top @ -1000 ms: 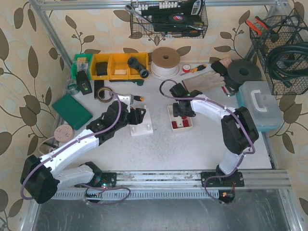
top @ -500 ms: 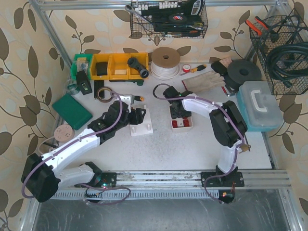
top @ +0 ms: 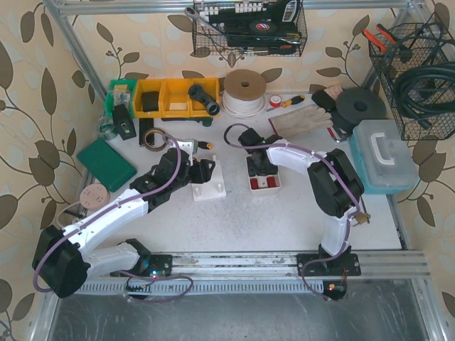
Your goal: Install the large spring
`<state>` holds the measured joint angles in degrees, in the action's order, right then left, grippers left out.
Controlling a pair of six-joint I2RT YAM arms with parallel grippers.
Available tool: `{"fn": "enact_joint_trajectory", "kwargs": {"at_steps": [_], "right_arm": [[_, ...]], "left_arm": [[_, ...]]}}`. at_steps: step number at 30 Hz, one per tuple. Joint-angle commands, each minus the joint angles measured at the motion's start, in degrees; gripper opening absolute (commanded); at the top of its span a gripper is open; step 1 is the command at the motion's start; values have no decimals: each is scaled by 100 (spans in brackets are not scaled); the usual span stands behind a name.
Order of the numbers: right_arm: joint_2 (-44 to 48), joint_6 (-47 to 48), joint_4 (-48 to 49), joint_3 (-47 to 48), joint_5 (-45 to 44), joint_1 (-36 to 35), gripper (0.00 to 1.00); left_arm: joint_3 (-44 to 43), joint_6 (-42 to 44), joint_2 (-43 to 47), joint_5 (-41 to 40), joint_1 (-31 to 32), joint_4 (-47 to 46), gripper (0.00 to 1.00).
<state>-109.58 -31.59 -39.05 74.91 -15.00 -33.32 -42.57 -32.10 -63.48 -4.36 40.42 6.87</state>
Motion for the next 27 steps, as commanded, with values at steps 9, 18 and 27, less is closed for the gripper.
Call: {"fn": "enact_joint_trajectory", "kwargs": {"at_steps": [9,18,27], "right_arm": [[86,-535,53,72,-478,-48,61],[-264,-651,237,237,-563,186,58],[-431,-797,326,215,-678,220,52]], "left_arm": [[-123,-73,-33,129,-95,-178,69],[-113,-84,-41,165,-105,-186,69],[-142,-76,-111,208,-122,-202,69]]}}
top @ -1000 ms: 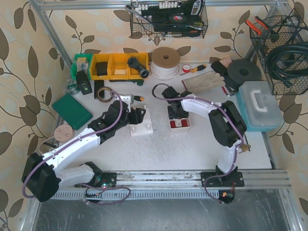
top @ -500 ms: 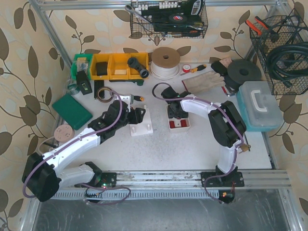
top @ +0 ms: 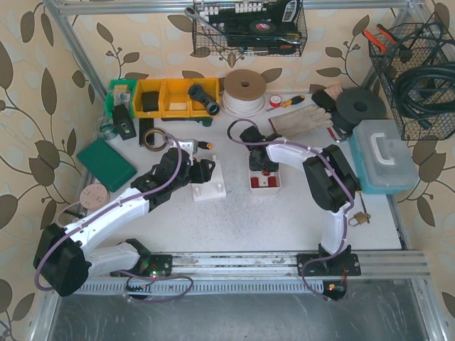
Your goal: Install the large spring
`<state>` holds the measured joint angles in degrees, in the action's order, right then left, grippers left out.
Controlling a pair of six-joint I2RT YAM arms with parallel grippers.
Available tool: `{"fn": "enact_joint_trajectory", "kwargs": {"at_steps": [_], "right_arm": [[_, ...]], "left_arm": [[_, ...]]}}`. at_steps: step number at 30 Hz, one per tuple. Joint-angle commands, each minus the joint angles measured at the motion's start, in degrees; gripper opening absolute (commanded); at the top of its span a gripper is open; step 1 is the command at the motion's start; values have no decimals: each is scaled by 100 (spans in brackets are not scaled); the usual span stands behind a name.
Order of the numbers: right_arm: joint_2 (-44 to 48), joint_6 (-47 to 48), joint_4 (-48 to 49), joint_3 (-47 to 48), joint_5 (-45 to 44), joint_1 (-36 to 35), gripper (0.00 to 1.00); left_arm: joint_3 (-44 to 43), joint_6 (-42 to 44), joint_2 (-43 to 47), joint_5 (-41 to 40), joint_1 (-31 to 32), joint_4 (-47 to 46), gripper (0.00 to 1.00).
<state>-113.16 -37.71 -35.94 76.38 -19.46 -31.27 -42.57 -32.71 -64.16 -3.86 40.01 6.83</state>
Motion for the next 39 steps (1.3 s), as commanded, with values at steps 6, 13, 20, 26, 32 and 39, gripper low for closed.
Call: {"fn": "enact_joint_trajectory", "kwargs": {"at_steps": [6,13,20,26,32,39], "right_arm": [[167,-255,181,-280,-264,15,22],[675,-272,186,-454,-289,15,0],[1634,-129,596,-614,187,-66,0],[3023,-231,1699,-1306,813,-209,0],[4110,-1859,4243,-2884,1867,-228,0],[4714,-3605,6178,-3970,2039,-269,0]], "left_arm": [[-144,-16,-74,188,-97,-221,69],[-170,-9,-105,219,-107,-206,69],[-204,-14,-101,553,-155,-153,68],[-140,-33,357,1147,-163,-130,67],[243,-1281,519,2449,1,-1431,66],[129,-2098,418,2392,897,-2294,65]]}}
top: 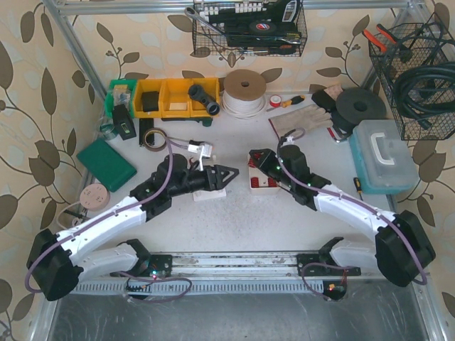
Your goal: Install the large spring
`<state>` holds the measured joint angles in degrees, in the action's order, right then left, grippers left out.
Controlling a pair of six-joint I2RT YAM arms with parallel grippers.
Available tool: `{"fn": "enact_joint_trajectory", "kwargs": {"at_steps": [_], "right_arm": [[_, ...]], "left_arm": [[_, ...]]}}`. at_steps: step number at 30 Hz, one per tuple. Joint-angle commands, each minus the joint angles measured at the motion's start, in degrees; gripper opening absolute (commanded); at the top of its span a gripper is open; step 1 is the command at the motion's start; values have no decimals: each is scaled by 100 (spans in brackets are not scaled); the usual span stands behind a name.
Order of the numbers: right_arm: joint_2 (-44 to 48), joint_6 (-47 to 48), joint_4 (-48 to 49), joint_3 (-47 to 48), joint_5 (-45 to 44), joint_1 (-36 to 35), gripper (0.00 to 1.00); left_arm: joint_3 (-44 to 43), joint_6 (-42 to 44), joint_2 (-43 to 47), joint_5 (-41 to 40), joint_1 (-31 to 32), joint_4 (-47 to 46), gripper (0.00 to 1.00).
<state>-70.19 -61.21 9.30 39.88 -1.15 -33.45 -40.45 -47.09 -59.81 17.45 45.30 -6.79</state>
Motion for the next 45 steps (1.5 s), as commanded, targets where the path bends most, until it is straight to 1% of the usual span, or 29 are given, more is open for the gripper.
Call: {"fn": "enact_joint_trajectory", "kwargs": {"at_steps": [1,4,10,13,15,19,22,30,35,40,45], "right_arm": [[532,-1426,1772,-405,166,-60,0],[960,-1855,1937,-657,-72,-56,0],[1948,-2605,1591,-1207,-705,-49,0],[2271,-2962,1767,-1504,-928,-47,0],[2381,-3026,1741,-1539,-965,-39,0],[2494,-3186,1628,-1533,-978,-47,0],[2532,-3348,1603,-1558,-1010,-48,0],[2606,-3632,1441,-1546,-1018,-56,0],[2594,-3996,1296,-1525,-1034,-151,0],[2629,-4083,955,-1348,-1074,-261,0],[2535,-4190,1106,-1352,-1029,-316,0]], "left_arm": [[-103,-761,-66,265,431,-1087,65],[-137,-966,-190,241,565,-1335,65],[-271,-1113,-423,98,636,-1427,65],[-414,-1284,-674,101,646,-1632,65],[-535,-1347,-856,100,653,-1766,66],[-1015,-1274,-1218,159,769,-1775,66],[-1246,-1086,-1389,126,906,-1584,66],[-1436,-785,-1655,-31,963,-1291,67],[-1631,-589,-1805,-24,963,-1144,66],[-1771,-541,-1901,-24,963,-1163,67],[-1864,-532,-2043,-21,963,-1158,66]]}}
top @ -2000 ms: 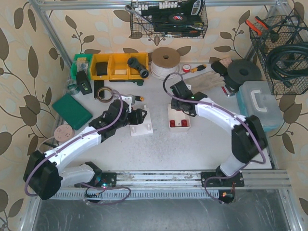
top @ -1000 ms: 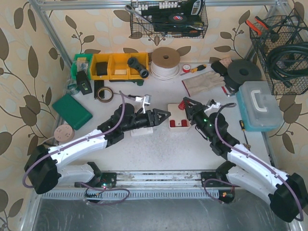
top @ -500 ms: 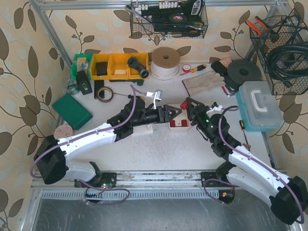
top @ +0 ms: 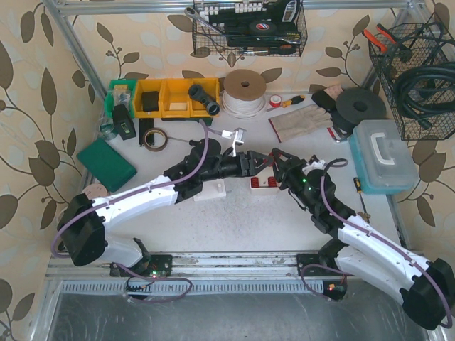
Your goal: Install the large spring
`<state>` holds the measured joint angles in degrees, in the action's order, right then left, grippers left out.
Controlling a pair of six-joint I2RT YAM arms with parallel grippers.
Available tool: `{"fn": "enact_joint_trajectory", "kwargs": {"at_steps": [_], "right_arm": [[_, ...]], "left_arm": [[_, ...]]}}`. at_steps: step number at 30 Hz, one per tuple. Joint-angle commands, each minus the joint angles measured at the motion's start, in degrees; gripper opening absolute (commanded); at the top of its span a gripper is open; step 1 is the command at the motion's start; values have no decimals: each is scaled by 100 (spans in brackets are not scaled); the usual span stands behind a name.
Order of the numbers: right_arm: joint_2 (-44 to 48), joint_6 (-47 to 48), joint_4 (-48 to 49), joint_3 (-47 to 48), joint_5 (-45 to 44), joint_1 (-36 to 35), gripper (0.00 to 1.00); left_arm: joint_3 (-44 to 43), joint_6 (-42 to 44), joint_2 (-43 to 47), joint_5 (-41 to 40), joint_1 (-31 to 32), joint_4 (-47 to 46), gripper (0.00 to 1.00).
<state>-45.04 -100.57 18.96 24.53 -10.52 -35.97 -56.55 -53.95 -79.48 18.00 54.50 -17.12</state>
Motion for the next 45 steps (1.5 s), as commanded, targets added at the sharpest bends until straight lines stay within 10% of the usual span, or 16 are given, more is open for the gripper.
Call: {"fn": "enact_joint_trajectory", "kwargs": {"at_steps": [1,45], "right_arm": [[35,-253,129,184,-109,-72,0],[13,-159,-56,464,-102,-86,0]], "left_arm": [[-259,156,-90,-71,43,-130,66],[-676,342,-702,-38,43,81,49]]}}
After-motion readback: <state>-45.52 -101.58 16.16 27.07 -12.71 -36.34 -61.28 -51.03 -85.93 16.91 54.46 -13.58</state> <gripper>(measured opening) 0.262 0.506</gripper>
